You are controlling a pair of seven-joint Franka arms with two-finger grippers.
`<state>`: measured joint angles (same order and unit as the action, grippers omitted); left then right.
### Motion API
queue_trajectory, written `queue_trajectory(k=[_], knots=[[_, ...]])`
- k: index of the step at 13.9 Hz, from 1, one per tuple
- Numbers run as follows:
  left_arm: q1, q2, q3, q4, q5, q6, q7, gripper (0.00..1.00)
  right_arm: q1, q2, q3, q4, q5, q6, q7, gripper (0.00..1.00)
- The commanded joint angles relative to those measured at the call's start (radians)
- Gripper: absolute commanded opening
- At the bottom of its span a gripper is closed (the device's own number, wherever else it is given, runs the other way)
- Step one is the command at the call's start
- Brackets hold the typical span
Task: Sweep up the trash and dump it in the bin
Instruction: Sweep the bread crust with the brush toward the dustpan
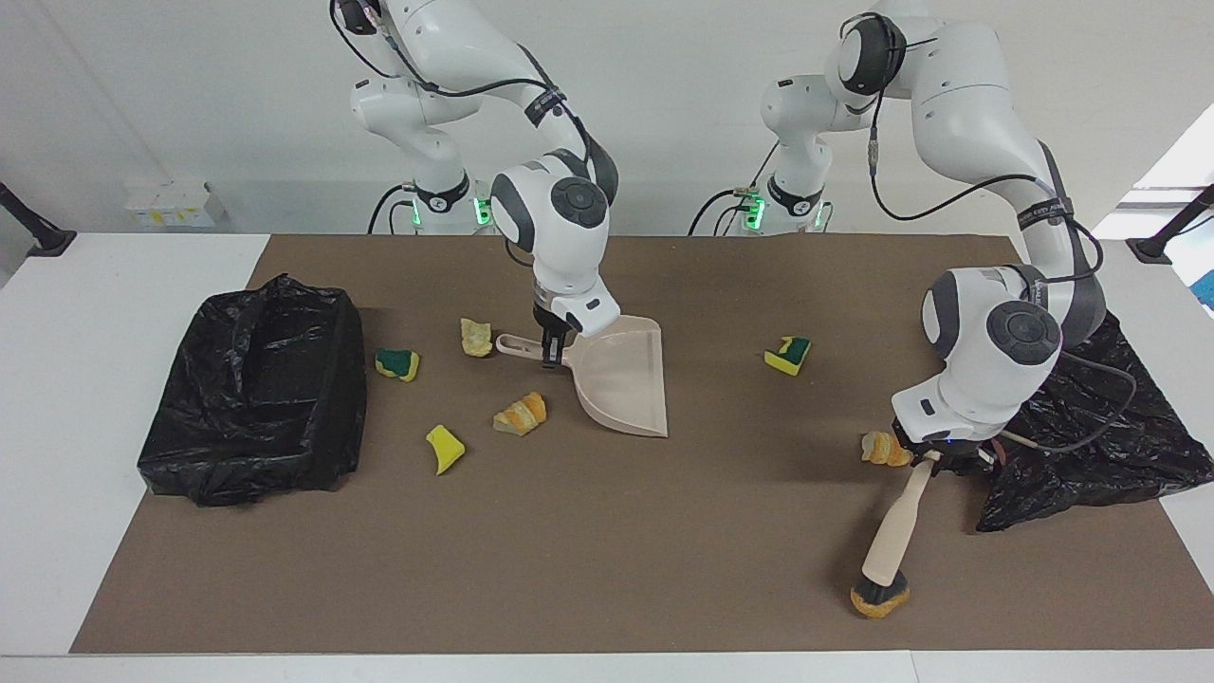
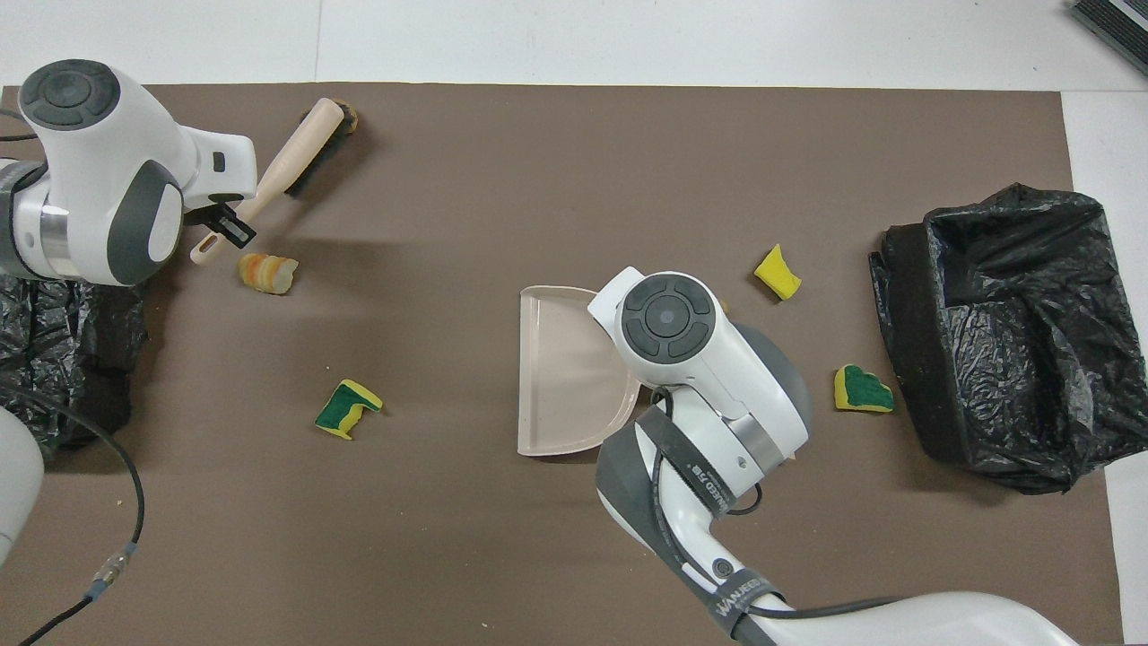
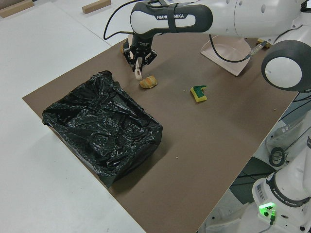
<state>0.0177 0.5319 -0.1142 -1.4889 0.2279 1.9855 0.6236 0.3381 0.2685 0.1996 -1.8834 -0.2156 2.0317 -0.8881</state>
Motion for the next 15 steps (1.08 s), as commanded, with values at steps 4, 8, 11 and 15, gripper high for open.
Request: queue_trajectory(k=[4, 8, 11, 15], knots=[[-0.015, -0.108, -0.004, -0.005, -0.038, -0.146, 0.213, 0.00, -0.004, -0.026, 0.004, -0.034, 0.001, 0.013, 0.006, 0.00], [-0.025, -0.109, -0.001, -0.031, -0.041, 0.004, 0.024, 0.00, -0.004, -0.025, 0.004, -0.034, 0.002, 0.013, 0.006, 0.00], [-0.019, -0.098, 0.002, -0.085, -0.035, 0.139, -0.091, 0.00, -0.004, -0.026, 0.004, -0.034, 0.002, 0.013, 0.006, 0.00], [-0.008, -0.104, 0.008, -0.186, -0.030, 0.216, -0.090, 0.00, -0.004, -0.026, 0.004, -0.034, 0.002, 0.013, 0.006, 0.00]])
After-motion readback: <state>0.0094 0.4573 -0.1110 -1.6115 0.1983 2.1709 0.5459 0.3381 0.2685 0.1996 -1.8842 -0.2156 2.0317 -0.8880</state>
